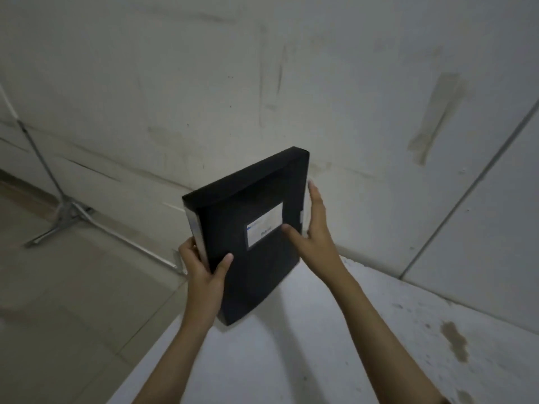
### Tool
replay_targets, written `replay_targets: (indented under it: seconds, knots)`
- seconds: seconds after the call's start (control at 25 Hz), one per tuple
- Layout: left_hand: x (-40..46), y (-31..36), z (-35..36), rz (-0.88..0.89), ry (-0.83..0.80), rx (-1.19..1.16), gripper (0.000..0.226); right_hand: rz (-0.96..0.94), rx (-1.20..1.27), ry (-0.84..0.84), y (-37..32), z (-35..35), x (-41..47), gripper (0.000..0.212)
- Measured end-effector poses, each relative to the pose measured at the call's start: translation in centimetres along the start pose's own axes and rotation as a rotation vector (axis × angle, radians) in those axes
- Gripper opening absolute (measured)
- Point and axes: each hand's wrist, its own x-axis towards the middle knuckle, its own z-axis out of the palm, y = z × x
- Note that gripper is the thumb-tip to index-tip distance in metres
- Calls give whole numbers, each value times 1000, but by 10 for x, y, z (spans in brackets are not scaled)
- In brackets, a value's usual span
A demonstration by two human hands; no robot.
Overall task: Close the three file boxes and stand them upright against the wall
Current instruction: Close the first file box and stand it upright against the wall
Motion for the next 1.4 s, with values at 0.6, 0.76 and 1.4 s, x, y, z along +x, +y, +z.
replay_targets:
  seconds: [0.6,0.76,1.4]
  knots:
    - [54,-67,41,-49,-2,174,59,-136,-204,-296,31,59,56,77]
    - [73,-69,63,-36,-45,208,55,-113,-283,-335,39,42,81,80]
    - [107,-57,88,-327,-227,400,45,91,-620,-386,36,11,114,80]
